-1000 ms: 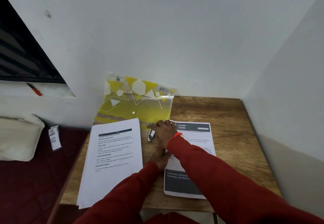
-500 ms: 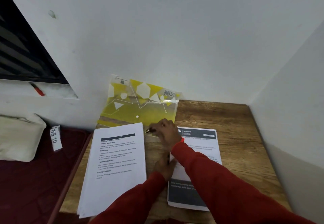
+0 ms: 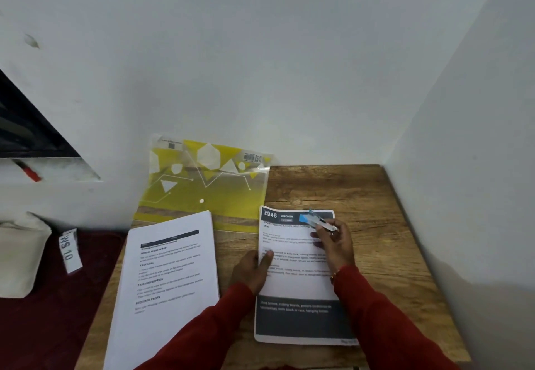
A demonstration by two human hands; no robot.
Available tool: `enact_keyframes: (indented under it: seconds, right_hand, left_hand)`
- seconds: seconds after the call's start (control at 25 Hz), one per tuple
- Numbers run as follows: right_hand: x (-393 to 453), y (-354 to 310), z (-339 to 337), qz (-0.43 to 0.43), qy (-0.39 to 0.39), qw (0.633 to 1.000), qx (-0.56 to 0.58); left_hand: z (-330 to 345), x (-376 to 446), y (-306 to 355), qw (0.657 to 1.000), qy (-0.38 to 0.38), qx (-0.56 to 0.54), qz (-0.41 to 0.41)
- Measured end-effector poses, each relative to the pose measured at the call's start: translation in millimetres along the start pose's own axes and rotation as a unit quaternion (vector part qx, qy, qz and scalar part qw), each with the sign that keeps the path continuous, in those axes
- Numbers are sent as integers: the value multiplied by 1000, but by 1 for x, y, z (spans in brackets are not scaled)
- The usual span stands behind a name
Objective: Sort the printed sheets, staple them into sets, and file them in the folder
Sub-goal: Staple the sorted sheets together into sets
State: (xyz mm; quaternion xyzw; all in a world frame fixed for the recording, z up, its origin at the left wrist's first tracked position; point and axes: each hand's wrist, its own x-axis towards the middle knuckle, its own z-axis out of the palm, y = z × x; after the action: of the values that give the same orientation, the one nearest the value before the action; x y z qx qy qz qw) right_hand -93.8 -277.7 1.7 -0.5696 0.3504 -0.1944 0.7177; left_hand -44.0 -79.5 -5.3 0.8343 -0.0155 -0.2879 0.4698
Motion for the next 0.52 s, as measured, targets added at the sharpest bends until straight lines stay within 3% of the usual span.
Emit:
enact_keyframes:
  seconds: [0.16, 0.36, 0.52]
  right_hand:
    - [2, 12, -14, 34, -35, 999, -13]
    - [9, 12, -23, 52, -67, 996, 25]
    - [15, 7, -28, 94, -86, 982, 140]
  left_hand:
    - [-4, 18, 29, 998, 46, 41, 30]
    - [2, 61, 39, 998, 58, 0, -26]
    - [9, 61, 34, 996, 74, 35, -22]
